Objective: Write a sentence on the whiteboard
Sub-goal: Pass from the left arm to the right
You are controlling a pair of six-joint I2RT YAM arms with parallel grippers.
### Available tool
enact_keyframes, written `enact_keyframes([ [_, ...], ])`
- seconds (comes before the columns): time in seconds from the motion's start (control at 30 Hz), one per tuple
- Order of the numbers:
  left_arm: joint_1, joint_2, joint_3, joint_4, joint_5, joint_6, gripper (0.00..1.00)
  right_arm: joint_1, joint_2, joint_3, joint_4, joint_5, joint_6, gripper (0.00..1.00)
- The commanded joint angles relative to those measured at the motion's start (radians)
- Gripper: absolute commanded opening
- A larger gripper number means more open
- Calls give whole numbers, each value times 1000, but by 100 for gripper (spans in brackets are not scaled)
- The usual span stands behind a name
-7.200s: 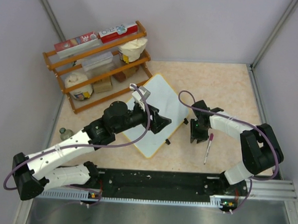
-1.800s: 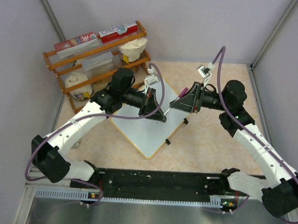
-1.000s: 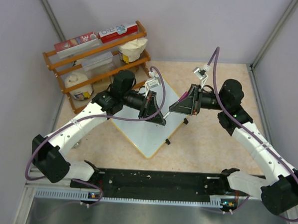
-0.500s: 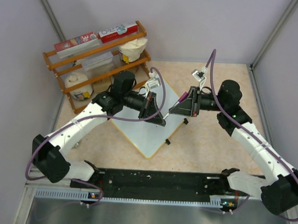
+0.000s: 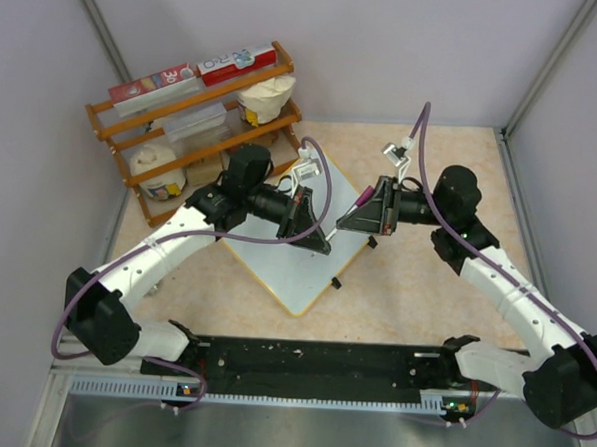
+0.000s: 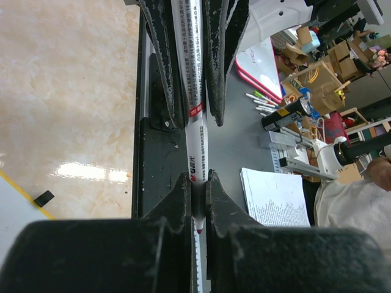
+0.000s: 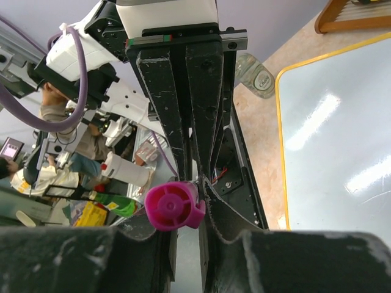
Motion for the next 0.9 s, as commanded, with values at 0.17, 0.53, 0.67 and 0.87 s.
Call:
enact_keyframes([
  [0.17,-8,-6,-27,64,-15,16,0,43,1,5,73,-16,34,22],
  [0.53,-16,-14,-36,63,-33,15,0,58,-10,-11,71,0,34,1],
  [0.67,-16,-24,-42,64,-39,18,0,58,-28,-7,-1,23,-17,0],
  [0.87,-15,-63,-33,5,-117,65,26,58,-59,24,-133,88,-103,0],
])
